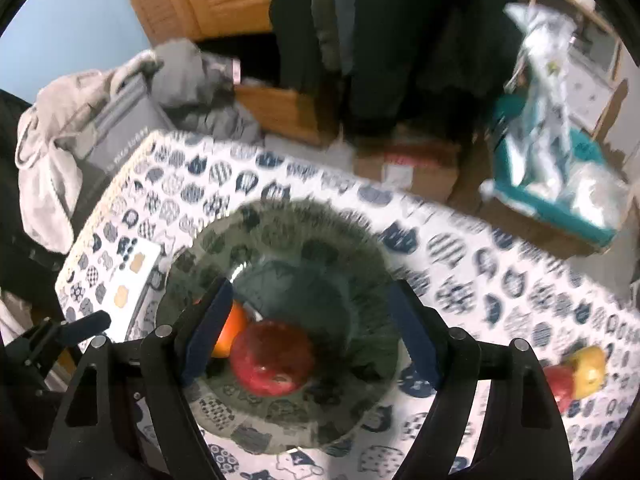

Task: Organize fruits
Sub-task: 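Lower both fruits into the green bowl and open both tools, then raise both tools from the bowl and move back over the fruit pile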

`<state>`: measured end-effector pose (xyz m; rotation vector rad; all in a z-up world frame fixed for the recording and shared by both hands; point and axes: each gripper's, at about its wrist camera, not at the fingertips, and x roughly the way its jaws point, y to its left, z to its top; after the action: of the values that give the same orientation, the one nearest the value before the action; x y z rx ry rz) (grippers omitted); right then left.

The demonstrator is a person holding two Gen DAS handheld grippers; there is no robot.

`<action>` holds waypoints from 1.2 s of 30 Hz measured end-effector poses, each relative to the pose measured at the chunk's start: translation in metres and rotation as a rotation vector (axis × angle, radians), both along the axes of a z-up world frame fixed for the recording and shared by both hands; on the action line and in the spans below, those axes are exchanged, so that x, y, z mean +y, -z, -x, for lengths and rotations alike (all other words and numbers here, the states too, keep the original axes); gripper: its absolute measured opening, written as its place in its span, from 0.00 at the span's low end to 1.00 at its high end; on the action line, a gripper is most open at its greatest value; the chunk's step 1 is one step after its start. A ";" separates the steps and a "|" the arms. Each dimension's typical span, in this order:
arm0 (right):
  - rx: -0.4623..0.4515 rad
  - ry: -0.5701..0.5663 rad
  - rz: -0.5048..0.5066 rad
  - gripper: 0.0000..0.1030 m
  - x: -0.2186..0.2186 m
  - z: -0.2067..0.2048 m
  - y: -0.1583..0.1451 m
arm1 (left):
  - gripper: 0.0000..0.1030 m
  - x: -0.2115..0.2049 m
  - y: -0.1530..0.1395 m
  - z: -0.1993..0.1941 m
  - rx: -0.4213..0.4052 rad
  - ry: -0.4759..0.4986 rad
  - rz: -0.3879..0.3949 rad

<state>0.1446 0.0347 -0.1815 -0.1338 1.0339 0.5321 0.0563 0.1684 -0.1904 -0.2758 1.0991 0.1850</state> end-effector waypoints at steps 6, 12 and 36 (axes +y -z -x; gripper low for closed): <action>-0.133 0.030 -0.004 0.79 -0.025 0.020 -0.047 | 0.83 -0.010 -0.035 0.007 -0.084 0.024 -0.010; -0.240 0.054 -0.033 0.79 -0.052 0.043 -0.090 | 0.84 -0.022 -0.065 0.018 -0.154 0.047 -0.032; -0.563 0.156 -0.138 0.87 -0.158 0.136 -0.181 | 0.99 -0.079 -0.165 0.063 -0.479 0.111 -0.160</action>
<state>0.0089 -0.1234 -0.0003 -0.0725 0.4518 0.3886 -0.0071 0.0895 -0.0252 -0.1057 0.6180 0.0989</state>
